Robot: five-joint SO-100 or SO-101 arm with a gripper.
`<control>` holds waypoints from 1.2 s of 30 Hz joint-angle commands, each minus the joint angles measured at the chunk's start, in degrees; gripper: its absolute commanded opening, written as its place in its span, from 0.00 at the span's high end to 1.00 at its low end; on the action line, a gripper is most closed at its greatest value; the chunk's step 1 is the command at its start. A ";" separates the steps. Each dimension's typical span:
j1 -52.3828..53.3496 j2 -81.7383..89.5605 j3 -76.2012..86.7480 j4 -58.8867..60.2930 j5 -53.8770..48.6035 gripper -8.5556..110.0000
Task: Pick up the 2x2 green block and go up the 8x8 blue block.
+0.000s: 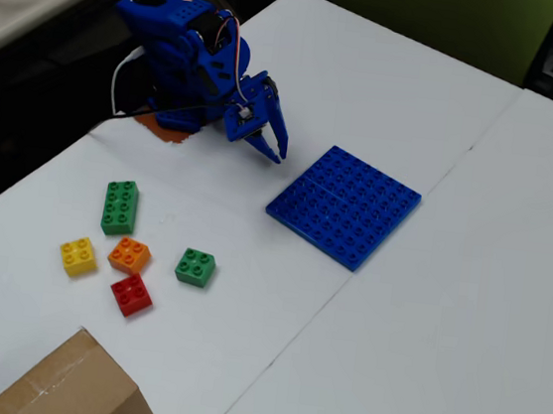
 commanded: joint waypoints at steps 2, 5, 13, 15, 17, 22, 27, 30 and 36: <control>0.44 0.53 0.35 -0.18 -29.27 0.93; 2.81 0.53 0.18 -3.16 -37.62 0.93; 6.59 0.26 -9.23 5.89 -39.29 0.93; 6.86 -2.72 -15.64 11.34 -37.79 0.93; 7.12 -9.76 -24.35 16.61 -36.56 0.93; 11.07 -34.45 -48.87 31.64 -47.20 0.90; 20.57 -45.79 -55.37 34.01 -65.92 0.86; 25.22 -54.58 -61.70 34.63 -74.00 0.81; 36.04 -76.90 -85.08 41.40 -89.47 0.76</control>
